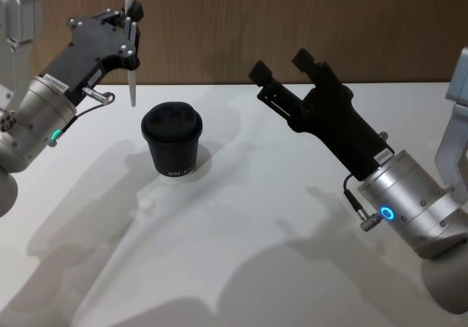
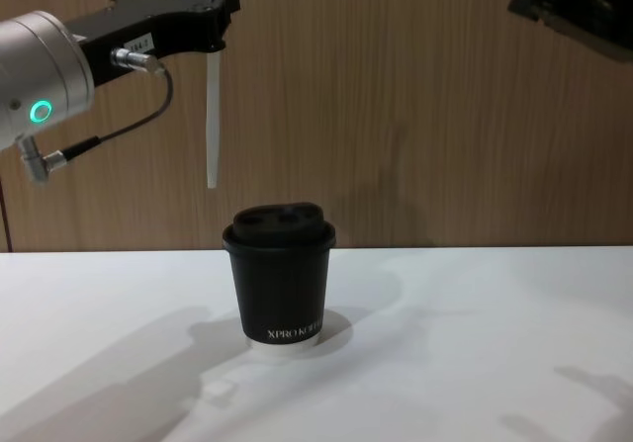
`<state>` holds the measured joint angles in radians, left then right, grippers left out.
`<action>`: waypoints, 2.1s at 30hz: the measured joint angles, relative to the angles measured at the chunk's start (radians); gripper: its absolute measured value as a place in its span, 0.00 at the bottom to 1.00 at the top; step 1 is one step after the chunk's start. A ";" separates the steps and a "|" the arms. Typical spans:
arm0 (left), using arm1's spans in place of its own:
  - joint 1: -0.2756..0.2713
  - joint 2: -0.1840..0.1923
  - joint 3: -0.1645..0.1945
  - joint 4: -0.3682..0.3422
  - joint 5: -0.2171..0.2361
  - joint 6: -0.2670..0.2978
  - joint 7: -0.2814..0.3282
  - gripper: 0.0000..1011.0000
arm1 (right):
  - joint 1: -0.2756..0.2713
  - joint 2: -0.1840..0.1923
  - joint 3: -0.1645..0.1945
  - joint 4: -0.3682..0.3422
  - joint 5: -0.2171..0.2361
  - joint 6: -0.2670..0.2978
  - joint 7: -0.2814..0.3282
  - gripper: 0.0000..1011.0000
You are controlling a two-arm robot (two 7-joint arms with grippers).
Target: Pick up the straw with one hand, pass it to the other hand, and insert it into the cup.
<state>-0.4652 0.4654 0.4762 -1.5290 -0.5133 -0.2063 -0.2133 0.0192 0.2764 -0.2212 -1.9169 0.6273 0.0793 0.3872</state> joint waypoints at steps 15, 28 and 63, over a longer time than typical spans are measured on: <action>-0.011 -0.025 -0.005 0.034 0.005 -0.002 -0.010 0.01 | 0.000 0.000 0.000 0.000 0.000 0.000 0.000 0.99; -0.018 -0.045 -0.008 0.052 -0.003 0.010 -0.037 0.01 | 0.000 0.000 0.000 0.000 0.000 0.000 0.000 0.99; -0.030 -0.083 -0.010 0.082 -0.002 0.046 -0.079 0.00 | 0.000 0.000 0.000 0.000 0.000 0.000 0.000 0.99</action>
<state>-0.4953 0.3819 0.4663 -1.4467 -0.5151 -0.1606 -0.2923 0.0192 0.2764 -0.2212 -1.9170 0.6273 0.0793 0.3872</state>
